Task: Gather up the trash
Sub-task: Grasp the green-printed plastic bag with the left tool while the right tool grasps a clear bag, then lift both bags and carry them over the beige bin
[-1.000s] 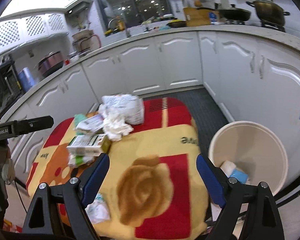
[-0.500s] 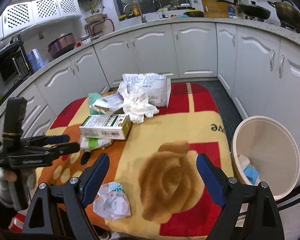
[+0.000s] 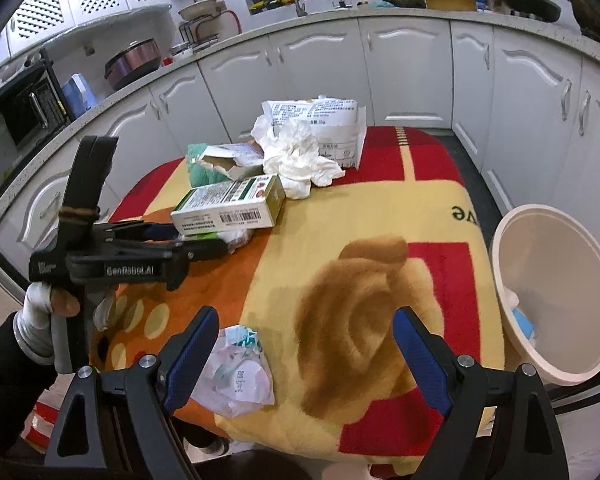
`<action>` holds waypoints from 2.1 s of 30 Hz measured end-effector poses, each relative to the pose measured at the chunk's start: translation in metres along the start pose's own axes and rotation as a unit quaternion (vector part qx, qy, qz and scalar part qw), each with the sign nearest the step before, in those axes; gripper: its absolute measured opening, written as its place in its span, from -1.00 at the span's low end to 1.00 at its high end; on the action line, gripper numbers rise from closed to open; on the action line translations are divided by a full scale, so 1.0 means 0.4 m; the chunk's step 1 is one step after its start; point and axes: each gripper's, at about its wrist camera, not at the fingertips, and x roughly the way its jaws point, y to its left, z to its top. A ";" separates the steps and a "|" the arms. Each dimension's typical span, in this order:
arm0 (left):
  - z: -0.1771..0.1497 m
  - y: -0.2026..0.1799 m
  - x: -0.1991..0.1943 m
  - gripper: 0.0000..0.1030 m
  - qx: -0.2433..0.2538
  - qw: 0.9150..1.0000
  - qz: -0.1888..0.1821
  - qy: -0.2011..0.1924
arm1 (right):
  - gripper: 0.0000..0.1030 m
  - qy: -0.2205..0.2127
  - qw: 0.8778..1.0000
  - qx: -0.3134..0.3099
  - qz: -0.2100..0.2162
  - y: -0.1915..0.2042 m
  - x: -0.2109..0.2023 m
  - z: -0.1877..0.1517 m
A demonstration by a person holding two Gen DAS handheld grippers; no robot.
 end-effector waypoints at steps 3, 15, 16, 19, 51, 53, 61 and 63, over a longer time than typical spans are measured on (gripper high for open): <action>-0.011 0.003 -0.018 -0.13 -0.004 1.000 -0.001 0.001 | 0.69 0.002 1.000 -0.001 0.003 0.007 0.003 -0.003; -0.180 0.081 -0.204 -0.39 -0.045 0.998 0.045 0.000 | 0.69 0.020 0.998 -0.052 0.041 0.065 -0.003 -0.041; -0.196 0.089 -0.217 -0.39 -0.049 0.997 0.054 -0.003 | 0.69 0.027 0.997 -0.062 0.044 0.076 0.003 -0.050; -0.227 0.098 -0.240 -0.33 -0.057 0.996 0.065 -0.007 | 0.68 0.042 0.995 -0.082 0.049 0.102 0.026 -0.071; -0.066 -0.086 -0.274 -0.38 -0.012 0.995 0.028 -0.097 | -0.44 -0.071 0.995 -0.072 0.025 0.079 -0.085 0.033; -0.048 -0.113 -0.271 -0.38 -0.005 0.995 0.024 -0.100 | -0.44 -0.078 0.995 -0.067 0.020 0.064 -0.100 0.040; 0.013 -0.218 -0.241 -0.38 0.023 0.993 0.006 -0.112 | -0.44 -0.104 0.993 -0.047 -0.009 -0.008 -0.160 0.064; 0.025 -0.233 -0.231 -0.38 0.025 0.994 0.004 -0.111 | -0.44 -0.110 0.993 -0.041 -0.015 -0.026 -0.173 0.069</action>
